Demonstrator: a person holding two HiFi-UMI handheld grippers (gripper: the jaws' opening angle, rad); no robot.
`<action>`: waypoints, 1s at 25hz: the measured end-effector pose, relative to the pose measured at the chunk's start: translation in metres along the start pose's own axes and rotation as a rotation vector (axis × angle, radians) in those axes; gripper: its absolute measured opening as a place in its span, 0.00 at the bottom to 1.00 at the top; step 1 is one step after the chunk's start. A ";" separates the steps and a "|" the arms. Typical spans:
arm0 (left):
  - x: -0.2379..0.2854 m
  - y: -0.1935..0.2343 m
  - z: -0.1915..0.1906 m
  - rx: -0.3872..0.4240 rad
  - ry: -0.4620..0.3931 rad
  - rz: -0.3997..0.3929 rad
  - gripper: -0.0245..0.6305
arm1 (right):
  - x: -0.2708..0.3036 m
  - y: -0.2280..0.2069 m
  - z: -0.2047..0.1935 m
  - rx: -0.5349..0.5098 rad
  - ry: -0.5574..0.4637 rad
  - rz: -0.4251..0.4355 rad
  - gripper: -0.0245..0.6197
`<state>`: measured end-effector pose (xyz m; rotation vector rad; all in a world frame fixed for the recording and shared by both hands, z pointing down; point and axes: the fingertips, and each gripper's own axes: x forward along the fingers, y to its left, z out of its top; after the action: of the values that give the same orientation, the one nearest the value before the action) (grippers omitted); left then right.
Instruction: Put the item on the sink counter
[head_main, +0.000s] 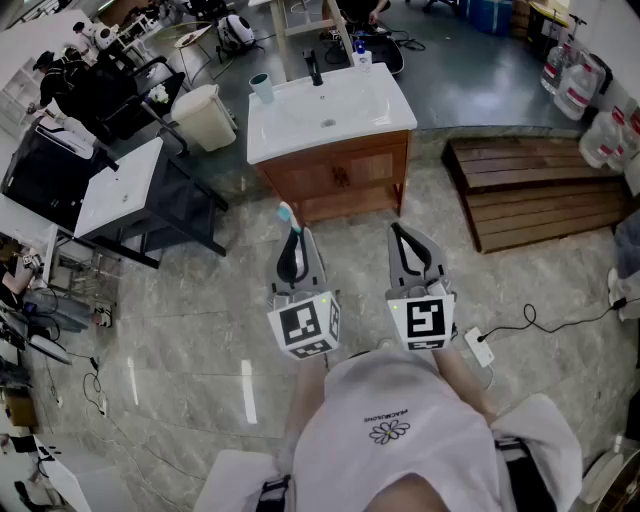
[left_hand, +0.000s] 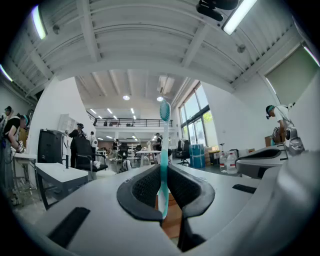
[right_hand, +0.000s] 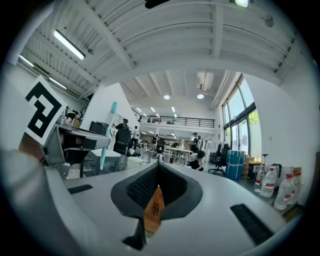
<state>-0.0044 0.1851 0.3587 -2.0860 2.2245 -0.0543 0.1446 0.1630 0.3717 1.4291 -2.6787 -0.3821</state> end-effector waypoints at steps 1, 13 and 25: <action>0.001 0.001 0.001 0.002 0.001 -0.002 0.11 | 0.001 0.001 0.000 0.015 0.004 -0.001 0.05; 0.004 0.001 0.000 0.000 -0.008 -0.006 0.11 | 0.004 -0.010 -0.007 0.080 0.002 -0.022 0.06; 0.011 -0.004 -0.017 -0.027 0.016 0.003 0.11 | 0.011 -0.017 -0.027 0.061 0.031 -0.004 0.06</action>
<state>-0.0028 0.1730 0.3750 -2.1038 2.2497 -0.0411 0.1573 0.1402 0.3932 1.4440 -2.6857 -0.2779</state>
